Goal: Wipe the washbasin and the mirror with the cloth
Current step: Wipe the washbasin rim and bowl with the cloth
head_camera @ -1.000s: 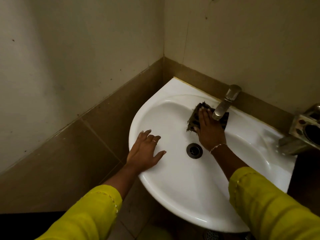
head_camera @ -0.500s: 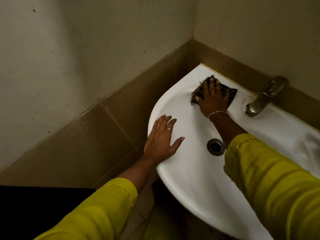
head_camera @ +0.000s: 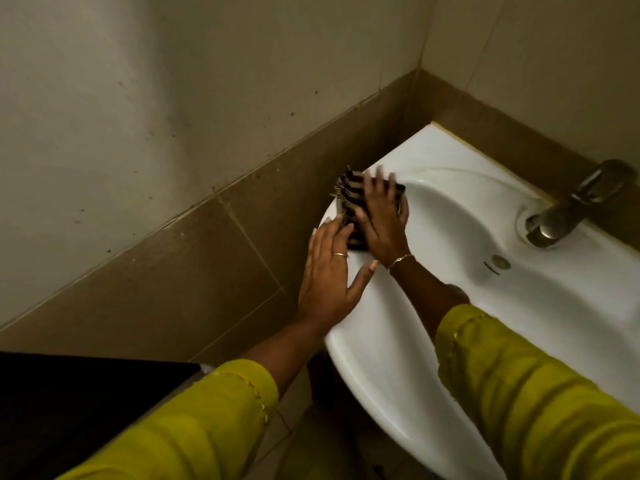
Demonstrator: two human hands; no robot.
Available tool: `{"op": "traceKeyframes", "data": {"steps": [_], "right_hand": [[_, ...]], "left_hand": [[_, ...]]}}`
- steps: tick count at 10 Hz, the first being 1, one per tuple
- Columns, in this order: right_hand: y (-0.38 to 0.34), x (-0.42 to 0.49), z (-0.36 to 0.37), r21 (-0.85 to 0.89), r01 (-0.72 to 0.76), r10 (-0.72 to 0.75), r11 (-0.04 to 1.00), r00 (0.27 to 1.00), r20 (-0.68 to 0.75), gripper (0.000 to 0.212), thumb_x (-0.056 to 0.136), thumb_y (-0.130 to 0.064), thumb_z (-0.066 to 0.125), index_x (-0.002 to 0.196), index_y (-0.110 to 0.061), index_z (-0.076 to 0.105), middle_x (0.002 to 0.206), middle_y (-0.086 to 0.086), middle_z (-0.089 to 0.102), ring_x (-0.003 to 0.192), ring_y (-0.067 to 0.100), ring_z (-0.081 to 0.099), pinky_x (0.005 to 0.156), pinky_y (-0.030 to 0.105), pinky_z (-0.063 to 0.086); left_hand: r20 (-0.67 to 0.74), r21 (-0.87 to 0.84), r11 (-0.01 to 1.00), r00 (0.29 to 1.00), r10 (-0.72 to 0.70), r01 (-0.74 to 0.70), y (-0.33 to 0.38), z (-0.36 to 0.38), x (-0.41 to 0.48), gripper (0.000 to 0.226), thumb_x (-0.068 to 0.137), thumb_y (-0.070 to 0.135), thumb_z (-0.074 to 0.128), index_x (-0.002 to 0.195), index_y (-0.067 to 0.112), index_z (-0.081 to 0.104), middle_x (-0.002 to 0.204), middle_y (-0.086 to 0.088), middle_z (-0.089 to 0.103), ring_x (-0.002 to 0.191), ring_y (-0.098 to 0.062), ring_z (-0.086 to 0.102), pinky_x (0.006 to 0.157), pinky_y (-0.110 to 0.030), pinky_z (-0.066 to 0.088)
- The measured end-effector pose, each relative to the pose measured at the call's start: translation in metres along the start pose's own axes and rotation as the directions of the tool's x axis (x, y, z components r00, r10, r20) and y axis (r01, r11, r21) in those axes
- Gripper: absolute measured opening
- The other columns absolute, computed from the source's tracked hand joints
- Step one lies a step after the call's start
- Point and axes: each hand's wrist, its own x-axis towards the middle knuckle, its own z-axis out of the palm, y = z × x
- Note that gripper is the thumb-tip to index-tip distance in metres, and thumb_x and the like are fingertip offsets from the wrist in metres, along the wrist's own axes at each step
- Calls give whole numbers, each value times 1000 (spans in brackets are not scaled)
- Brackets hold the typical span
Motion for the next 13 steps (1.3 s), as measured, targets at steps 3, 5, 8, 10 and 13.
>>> {"op": "traceKeyframes", "data": {"steps": [3,5,8,10,13], "right_hand": [[-48,-9,29,2,-337,335,942,937,100,65,96,-41,34,147,-24,-2,156,12,-13,143,29,-12,113,53,7],[-57,-32,47,-180,-325,349,928,929,123,82,77,-50,-35,146,-17,-6,156,16,-2,144,31,-1,115,48,20],[-62,-87,17,53,-253,213,966,895,393,65,91,-46,8,142,-9,-9,154,6,-10,142,19,-13,118,37,-5],[-73,-111,-1,339,-356,193,871,881,432,57,89,-31,31,134,-26,-4,156,11,-1,144,24,-5,117,45,-4],[-62,-145,-10,196,-333,181,923,820,543,77,79,-58,8,147,-24,1,157,1,-6,143,19,-14,111,44,-15]], "left_hand": [[-73,-134,990,996,-50,40,3,-2,0,82,88,64,15,140,2,25,150,-18,24,141,-25,17,115,-45,17],[-97,-184,982,994,-51,32,5,-5,-1,75,89,60,18,140,4,25,148,-17,29,139,-24,20,113,-48,20],[-111,-74,997,994,9,-17,5,-8,-1,85,83,70,10,123,8,52,138,-13,47,135,-28,32,113,-46,13],[-74,-92,996,997,8,-15,2,-6,-2,70,85,62,22,116,11,57,128,-10,56,132,-25,34,113,-54,7],[92,-8,985,981,170,-170,-1,-10,-1,90,80,75,2,124,15,52,131,-5,54,135,-24,32,114,-47,-8]]}}
